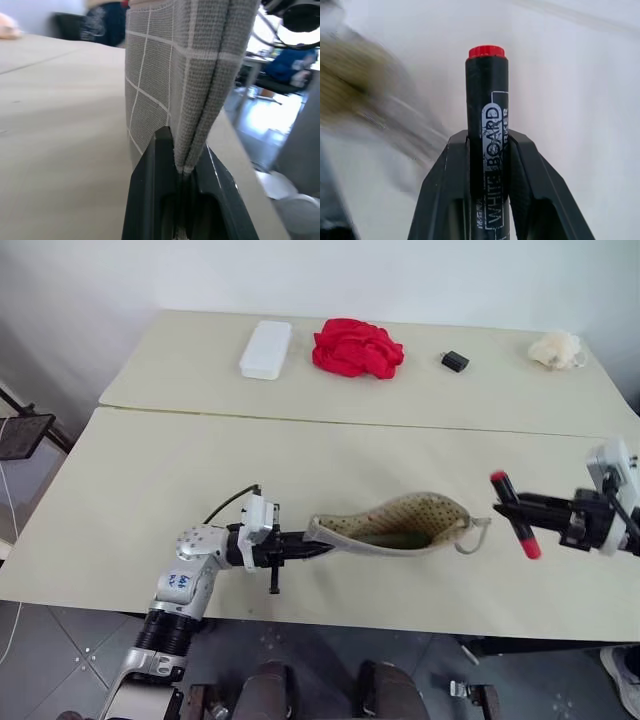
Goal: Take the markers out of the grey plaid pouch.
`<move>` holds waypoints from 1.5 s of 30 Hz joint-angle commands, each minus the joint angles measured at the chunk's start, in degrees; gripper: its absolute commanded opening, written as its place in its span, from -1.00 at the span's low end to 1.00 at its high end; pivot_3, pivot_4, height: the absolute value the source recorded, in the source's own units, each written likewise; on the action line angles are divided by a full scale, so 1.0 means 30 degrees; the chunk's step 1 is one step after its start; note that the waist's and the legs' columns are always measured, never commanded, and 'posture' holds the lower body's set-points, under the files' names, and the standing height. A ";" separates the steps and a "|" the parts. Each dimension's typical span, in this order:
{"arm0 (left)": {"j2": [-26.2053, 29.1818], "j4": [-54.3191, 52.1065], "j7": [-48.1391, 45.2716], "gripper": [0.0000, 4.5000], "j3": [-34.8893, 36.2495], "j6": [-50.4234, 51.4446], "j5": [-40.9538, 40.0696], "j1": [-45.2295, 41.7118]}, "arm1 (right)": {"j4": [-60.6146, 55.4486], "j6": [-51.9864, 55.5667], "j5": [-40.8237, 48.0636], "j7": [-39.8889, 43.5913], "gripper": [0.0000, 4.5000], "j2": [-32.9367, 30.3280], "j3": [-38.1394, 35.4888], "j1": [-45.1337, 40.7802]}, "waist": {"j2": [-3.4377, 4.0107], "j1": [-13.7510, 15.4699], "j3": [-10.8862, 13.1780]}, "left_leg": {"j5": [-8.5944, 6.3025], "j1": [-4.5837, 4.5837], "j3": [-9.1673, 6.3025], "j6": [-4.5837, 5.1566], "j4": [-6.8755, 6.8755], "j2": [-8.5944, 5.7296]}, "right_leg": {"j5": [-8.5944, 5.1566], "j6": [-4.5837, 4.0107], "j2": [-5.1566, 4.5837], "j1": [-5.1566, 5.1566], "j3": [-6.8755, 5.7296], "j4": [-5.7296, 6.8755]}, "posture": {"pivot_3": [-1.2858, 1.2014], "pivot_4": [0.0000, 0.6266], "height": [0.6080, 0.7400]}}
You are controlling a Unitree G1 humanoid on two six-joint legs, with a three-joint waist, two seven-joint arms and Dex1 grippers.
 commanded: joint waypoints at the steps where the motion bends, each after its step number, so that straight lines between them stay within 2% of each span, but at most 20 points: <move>1: -0.0325 0.0166 -0.0693 -1.00 -0.0318 -0.0459 -0.0215 -0.0459 | 0.0913 -0.2025 -0.2559 -0.0318 -0.72 -0.0423 0.0530 0.0715 | 0.0000 -0.0081 0.0000 | 0.0000 0.0011 0.0008 -0.0001 0.0000 0.0003 | 0.0000 0.0000 0.0000 0.0002 0.0008 0.0005 | 0.03 -0.52 1.00; 4: -0.0637 0.0676 -0.0814 -1.00 -0.0352 -0.1020 -0.0090 -0.0664 | 0.1554 -0.1903 -0.3528 -0.0925 -0.72 -0.0243 0.1099 0.0549 | 0.0005 -0.0098 0.0000 | 0.0009 0.0026 0.0028 0.0000 0.0002 0.0007 | 0.0000 0.0000 0.0001 0.0000 0.0030 0.0017 | 0.03 -0.52 1.00; 8: -0.1078 0.2026 -0.0152 -1.00 -0.0281 -0.2355 0.0729 -0.1016 | 0.1519 -0.2814 -0.4471 -0.0990 -0.13 -0.0021 0.1537 0.0677 | 0.0018 -0.0021 -0.0008 | 0.0011 0.0028 0.0024 -0.0002 0.0003 0.0006 | 0.0000 0.0000 0.0000 0.0004 0.0030 0.0013 | 0.03 -0.52 1.00; 13: -0.1284 0.3027 0.0076 -1.00 -0.0088 -0.3863 0.1135 -0.1117 | 0.1189 -0.4797 -0.4252 -0.0148 0.63 0.0254 0.0268 0.0302 | 0.0019 0.0015 -0.0008 | 0.0011 0.0022 0.0018 -0.0002 0.0004 0.0004 | 0.0001 0.0002 0.0001 0.0004 0.0027 0.0005 | 0.03 -0.52 1.00; 15: -0.1249 0.3103 0.0033 -1.00 -0.0094 -0.3984 0.1079 -0.1086 | 0.0732 -0.5034 -0.3844 0.0607 0.63 -0.0052 -0.0260 0.0175 | 0.0021 0.0016 -0.0008 | 0.0010 0.0023 0.0017 -0.0001 0.0005 0.0001 | 0.0003 0.0005 0.0000 0.0006 0.0027 0.0003 | 0.03 -0.52 1.00; 17: -0.1207 0.3179 -0.0056 -1.00 -0.0144 -0.4054 0.1044 -0.1034 | -0.1245 -0.2927 -0.1803 0.1487 0.63 -0.0963 -0.0850 -0.0998 | 0.0041 -0.0003 0.0003 | 0.0010 0.0024 0.0015 -0.0001 0.0006 0.0002 | 0.0003 0.0005 0.0000 0.0007 0.0028 0.0006 | 0.03 -0.52 1.00; 20: -0.1229 0.3407 -0.0102 -1.00 -0.0233 -0.4204 0.1123 -0.1034 | -0.3873 -0.0089 0.0678 0.1845 0.63 -0.2235 -0.0459 -0.3108 | 0.0108 -0.0107 0.0000 | 0.0010 0.0028 -0.0047 -0.0001 0.0019 0.0020 | 0.0003 0.0005 0.0001 -0.0002 0.0042 0.0015 | 0.03 -0.52 1.00; 23: -0.1314 0.3647 -0.0069 -1.00 -0.0299 -0.4273 0.1190 -0.1110 | -0.5913 0.1971 0.2693 0.0897 0.36 -0.2282 0.0785 -0.5727 | 0.0087 -0.0064 0.0010 | 0.0010 0.0038 -0.0108 -0.0005 0.0019 0.0041 | 0.0002 -0.0001 0.0012 0.0013 0.0025 0.0012 | 0.03 -0.52 1.00; 31: -0.1382 0.3716 0.0006 -1.00 -0.0349 -0.4227 0.1255 -0.1222 | -1.0125 0.5349 0.4834 -0.0017 -0.90 -0.2808 0.4211 -0.8335 | 0.0086 0.0023 0.0011 | -0.0016 -0.0062 -0.0130 0.0027 0.0109 0.0020 | 0.0011 -0.0008 -0.0011 0.0006 -0.0025 0.0004 | 0.03 -0.52 1.00; 32: -0.1382 0.3714 0.0011 -1.00 -0.0346 -0.4215 0.1252 -0.1215 | -1.0435 0.5765 0.5009 -0.0289 -0.99 -0.2756 0.4538 -0.8544 | 0.0086 0.0009 0.0011 | -0.0015 -0.0062 -0.0127 0.0027 0.0109 0.0019 | 0.0011 -0.0009 -0.0011 0.0008 -0.0028 0.0004 | 0.03 -0.52 1.00; 39: -0.1365 0.3637 -0.0019 -1.00 -0.0371 -0.4095 0.1208 -0.1125 | -1.1756 0.6952 0.2726 -0.2063 -0.99 -0.2939 0.7982 -0.9069 | 0.0086 -0.0009 0.0010 | -0.0016 -0.0062 -0.0119 0.0027 0.0117 0.0017 | 0.0011 -0.0009 -0.0011 0.0006 -0.0026 0.0011 | 0.03 -0.52 1.00; 45: -0.1371 0.3467 0.0015 -1.00 -0.0451 -0.3914 0.1196 -0.0972 | -1.1763 0.7873 -0.0145 -0.4990 -0.99 -0.0411 1.1475 -1.1171 | 0.0091 -0.0082 0.0008 | -0.0014 -0.0060 -0.0109 0.0024 0.0129 0.0021 | 0.0011 -0.0009 -0.0010 0.0001 -0.0024 0.0029 | 0.03 -0.52 1.00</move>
